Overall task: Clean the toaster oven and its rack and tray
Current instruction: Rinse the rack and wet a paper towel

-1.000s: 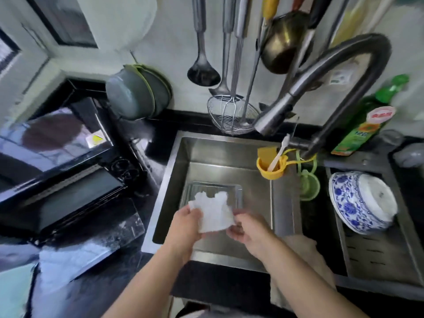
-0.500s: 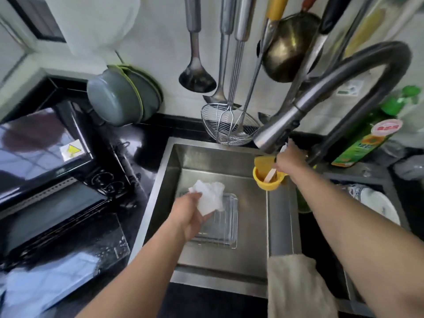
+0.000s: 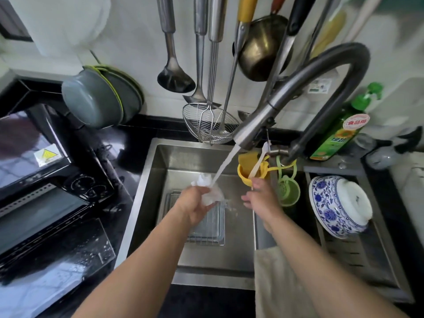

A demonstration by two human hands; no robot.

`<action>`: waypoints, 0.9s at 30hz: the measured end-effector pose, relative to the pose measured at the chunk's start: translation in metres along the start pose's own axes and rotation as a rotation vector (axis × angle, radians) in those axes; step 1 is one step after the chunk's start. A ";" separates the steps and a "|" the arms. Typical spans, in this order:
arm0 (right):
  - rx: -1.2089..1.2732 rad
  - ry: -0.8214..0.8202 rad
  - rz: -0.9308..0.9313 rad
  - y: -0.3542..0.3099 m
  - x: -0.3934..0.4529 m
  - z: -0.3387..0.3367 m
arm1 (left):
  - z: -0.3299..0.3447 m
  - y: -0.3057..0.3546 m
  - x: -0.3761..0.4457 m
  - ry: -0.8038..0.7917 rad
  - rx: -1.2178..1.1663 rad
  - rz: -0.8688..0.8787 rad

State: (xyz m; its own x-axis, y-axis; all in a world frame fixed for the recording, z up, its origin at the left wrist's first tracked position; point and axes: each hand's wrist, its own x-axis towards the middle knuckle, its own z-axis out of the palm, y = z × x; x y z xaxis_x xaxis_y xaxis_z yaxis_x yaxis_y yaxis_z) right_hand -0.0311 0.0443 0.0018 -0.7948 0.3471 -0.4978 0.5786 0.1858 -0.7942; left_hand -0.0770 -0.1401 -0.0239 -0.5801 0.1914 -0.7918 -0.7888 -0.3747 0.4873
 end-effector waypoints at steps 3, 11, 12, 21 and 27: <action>0.125 -0.029 0.095 0.018 -0.017 0.012 | 0.005 -0.007 0.002 -0.081 0.000 -0.005; 0.619 -0.074 0.223 0.010 -0.037 0.009 | 0.003 -0.012 0.004 -0.016 0.102 0.007; 0.696 -0.091 0.245 0.008 -0.038 0.008 | 0.002 -0.011 0.004 -0.002 0.139 0.003; 1.088 -0.267 0.472 -0.025 -0.014 0.052 | -0.036 -0.003 -0.010 0.046 -0.088 -0.013; 0.776 -0.321 0.440 -0.053 0.016 0.104 | -0.069 -0.003 -0.023 0.134 -0.182 0.084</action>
State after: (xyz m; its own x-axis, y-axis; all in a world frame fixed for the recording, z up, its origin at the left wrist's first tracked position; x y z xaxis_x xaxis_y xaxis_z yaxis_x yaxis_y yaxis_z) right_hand -0.0932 -0.0555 0.0001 -0.6134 -0.0509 -0.7881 0.6469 -0.6049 -0.4644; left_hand -0.0471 -0.2063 -0.0326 -0.6001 0.0352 -0.7992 -0.6824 -0.5438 0.4885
